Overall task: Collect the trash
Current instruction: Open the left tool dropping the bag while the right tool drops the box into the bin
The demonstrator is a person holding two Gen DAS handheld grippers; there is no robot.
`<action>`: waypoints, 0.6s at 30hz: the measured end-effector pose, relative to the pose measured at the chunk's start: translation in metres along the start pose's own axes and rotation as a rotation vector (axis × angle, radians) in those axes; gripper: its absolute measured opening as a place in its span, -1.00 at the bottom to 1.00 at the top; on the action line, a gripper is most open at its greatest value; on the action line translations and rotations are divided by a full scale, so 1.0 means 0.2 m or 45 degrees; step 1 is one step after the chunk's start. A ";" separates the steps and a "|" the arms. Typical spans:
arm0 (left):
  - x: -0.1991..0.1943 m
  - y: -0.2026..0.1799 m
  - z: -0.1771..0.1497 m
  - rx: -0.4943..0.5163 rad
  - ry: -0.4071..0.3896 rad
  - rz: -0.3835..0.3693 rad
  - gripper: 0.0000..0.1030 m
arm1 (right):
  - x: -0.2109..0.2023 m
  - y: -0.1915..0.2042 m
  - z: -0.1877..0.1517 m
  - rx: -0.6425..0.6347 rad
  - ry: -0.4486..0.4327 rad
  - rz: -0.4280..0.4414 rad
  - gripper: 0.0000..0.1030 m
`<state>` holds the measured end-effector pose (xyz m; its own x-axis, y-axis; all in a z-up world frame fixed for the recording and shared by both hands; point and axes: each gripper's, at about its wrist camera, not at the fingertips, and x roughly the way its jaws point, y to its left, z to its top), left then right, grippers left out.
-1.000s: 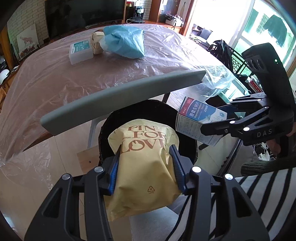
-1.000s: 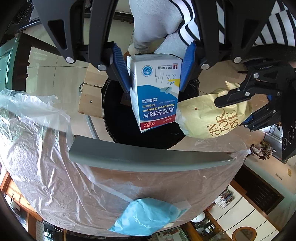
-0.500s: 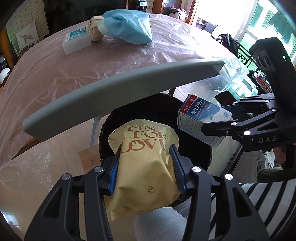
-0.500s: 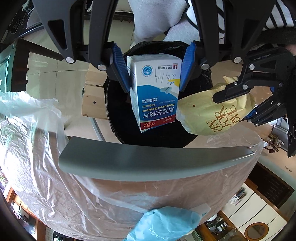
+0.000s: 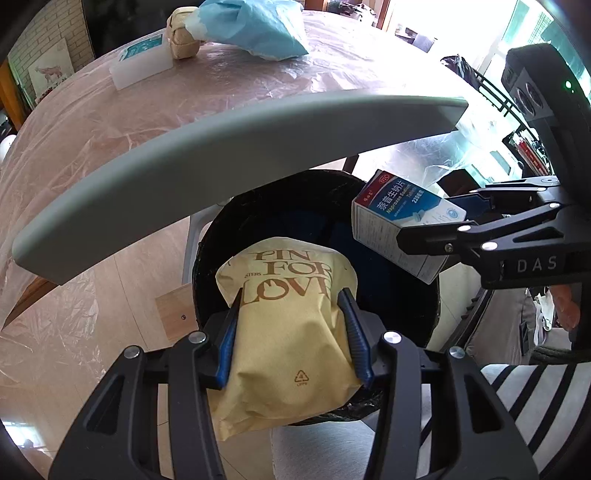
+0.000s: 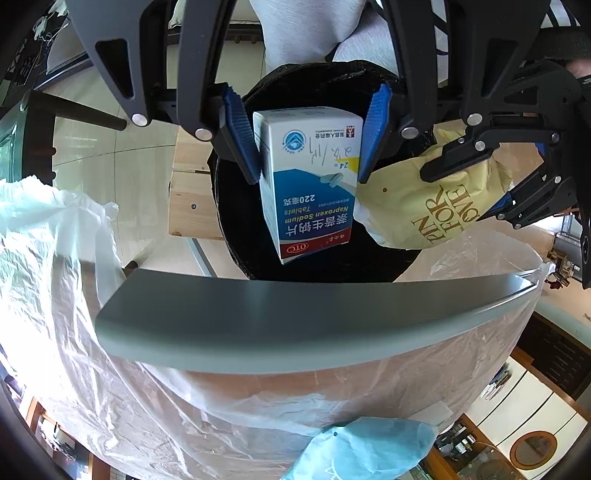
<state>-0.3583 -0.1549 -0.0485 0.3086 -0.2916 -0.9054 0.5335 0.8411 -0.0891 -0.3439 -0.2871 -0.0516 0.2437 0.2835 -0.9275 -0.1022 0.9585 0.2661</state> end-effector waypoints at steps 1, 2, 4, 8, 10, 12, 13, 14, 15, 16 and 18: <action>0.01 0.00 0.00 -0.001 0.002 -0.001 -0.04 | 0.01 0.00 0.00 0.003 0.000 -0.003 0.01; 0.02 0.00 0.00 -0.002 0.006 -0.002 -0.04 | 0.01 0.00 0.00 0.005 0.003 -0.004 0.01; 0.01 0.01 0.00 -0.001 0.008 0.000 -0.04 | 0.01 0.01 0.01 0.011 0.005 -0.007 0.01; 0.02 0.00 0.00 0.008 0.012 0.000 -0.04 | 0.03 0.02 0.03 0.024 0.015 -0.006 0.01; 0.03 0.00 0.00 0.010 0.010 -0.004 -0.03 | 0.03 0.01 0.01 0.028 0.019 -0.008 0.01; 0.02 0.00 0.00 0.012 -0.007 -0.005 0.09 | 0.02 0.00 0.01 0.029 0.019 -0.008 0.02; 0.01 0.00 0.01 0.008 -0.014 -0.001 0.22 | 0.02 0.00 0.02 0.031 0.015 -0.016 0.03; 0.00 0.01 0.01 0.000 -0.024 0.007 0.34 | 0.02 0.00 0.01 0.033 0.012 -0.026 0.13; 0.00 0.01 0.01 -0.006 -0.030 0.004 0.39 | 0.01 0.00 0.01 0.034 0.006 -0.023 0.29; -0.01 0.01 0.01 -0.011 -0.031 0.003 0.49 | -0.01 0.00 0.01 0.036 -0.003 -0.015 0.35; -0.02 0.02 0.02 -0.014 -0.034 0.014 0.61 | -0.03 0.00 0.01 0.039 -0.012 -0.005 0.51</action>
<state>-0.3554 -0.1526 -0.0442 0.3352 -0.2943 -0.8950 0.5215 0.8491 -0.0839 -0.3444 -0.2879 -0.0456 0.2534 0.2798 -0.9260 -0.0719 0.9601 0.2704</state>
